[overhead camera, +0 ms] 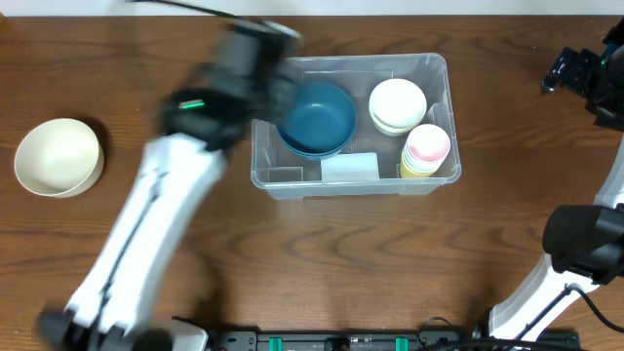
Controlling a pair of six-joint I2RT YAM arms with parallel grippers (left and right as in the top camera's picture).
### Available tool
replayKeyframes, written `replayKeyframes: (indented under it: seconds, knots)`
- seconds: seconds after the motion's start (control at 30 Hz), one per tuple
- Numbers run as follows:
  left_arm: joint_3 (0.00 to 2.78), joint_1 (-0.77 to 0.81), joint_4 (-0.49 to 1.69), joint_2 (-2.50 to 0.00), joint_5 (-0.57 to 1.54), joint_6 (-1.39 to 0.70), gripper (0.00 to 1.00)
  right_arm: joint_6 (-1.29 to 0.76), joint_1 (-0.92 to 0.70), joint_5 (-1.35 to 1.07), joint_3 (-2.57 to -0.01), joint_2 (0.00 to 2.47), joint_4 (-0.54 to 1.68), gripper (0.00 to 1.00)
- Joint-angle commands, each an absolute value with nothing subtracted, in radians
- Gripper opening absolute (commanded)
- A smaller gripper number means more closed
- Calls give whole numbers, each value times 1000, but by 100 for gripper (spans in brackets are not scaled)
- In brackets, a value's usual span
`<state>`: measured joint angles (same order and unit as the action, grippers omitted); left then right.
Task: Pack container
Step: 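Move the left gripper to the cream bowl and grasp its rim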
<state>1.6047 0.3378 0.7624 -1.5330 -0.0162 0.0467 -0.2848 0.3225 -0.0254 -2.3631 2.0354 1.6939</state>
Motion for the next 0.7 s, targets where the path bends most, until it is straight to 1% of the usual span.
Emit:
replayKeyframes:
  seconds: [0.0, 0.13, 0.27, 0.4, 0.67]
  knots:
    - [1624, 185, 793, -1462, -57, -34, 37, -299, 324, -15, -2382, 2010, 1695, 99]
    - [1613, -15, 864, -1486, -213, -143, 38, -299, 324, -15, -2382, 2010, 1695, 99]
    - [1589, -176, 879, -1582, -229, -187, 38, -299, 324, -15, -2382, 2010, 1695, 99]
    - [1588, -260, 859, -1693, -229, -228, 38, -299, 324, -15, -2382, 2010, 1695, 99]
    - [1588, -320, 729, -1863, -230, -226, 38, -299, 324, -15, -2382, 2010, 1695, 99]
